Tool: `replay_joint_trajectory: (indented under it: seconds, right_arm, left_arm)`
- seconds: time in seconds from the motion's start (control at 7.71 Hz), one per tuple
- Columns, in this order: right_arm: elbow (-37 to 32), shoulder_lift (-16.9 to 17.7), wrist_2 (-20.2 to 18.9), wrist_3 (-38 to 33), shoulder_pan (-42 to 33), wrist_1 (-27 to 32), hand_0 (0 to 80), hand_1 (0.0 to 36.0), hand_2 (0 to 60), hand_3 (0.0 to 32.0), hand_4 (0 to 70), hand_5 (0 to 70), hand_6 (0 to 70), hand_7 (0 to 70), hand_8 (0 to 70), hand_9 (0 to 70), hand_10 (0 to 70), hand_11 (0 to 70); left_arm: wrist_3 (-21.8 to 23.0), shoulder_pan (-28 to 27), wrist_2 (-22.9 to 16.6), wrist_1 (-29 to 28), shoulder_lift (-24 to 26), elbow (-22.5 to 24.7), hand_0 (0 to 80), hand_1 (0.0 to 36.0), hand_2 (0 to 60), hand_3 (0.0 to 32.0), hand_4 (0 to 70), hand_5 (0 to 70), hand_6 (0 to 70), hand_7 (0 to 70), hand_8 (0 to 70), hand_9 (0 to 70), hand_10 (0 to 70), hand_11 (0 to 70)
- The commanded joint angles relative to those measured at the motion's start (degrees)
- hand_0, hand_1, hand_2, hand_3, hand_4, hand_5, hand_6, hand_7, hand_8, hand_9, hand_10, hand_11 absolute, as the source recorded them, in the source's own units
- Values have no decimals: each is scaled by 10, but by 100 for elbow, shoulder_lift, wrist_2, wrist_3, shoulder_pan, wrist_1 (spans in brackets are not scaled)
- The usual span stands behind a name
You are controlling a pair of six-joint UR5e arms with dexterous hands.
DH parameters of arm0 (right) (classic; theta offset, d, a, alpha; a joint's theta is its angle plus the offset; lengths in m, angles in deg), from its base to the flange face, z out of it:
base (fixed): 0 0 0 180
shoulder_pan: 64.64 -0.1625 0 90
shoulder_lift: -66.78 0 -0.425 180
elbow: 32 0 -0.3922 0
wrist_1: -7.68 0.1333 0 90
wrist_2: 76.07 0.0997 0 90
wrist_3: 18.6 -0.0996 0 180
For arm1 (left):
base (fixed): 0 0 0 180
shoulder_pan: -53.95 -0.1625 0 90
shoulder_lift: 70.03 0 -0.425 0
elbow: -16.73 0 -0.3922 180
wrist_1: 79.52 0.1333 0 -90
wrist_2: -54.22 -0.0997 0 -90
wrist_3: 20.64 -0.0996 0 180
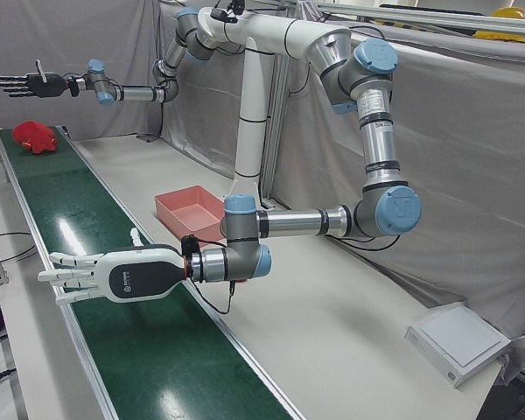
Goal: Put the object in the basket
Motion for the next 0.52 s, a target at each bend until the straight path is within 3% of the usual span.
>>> replay_joint_trajectory:
  seconds: [0.0,0.39]
  right_arm:
    - [4,0,0,0,0,0,0,0,0,0,0,0,0,0,0,0,0,0]
    - [22,0,0,0,-9,0,0,0,0,0,0,0,0,0,0,0,0,0]
  left_arm:
    - [29,5,0,-9,0,12,683,211,0,0,73,178,28,33,80,129,0,0]
    - [99,5,0,-9,0,30,698,208,0,0,79,174,28,32,78,127,0,0]
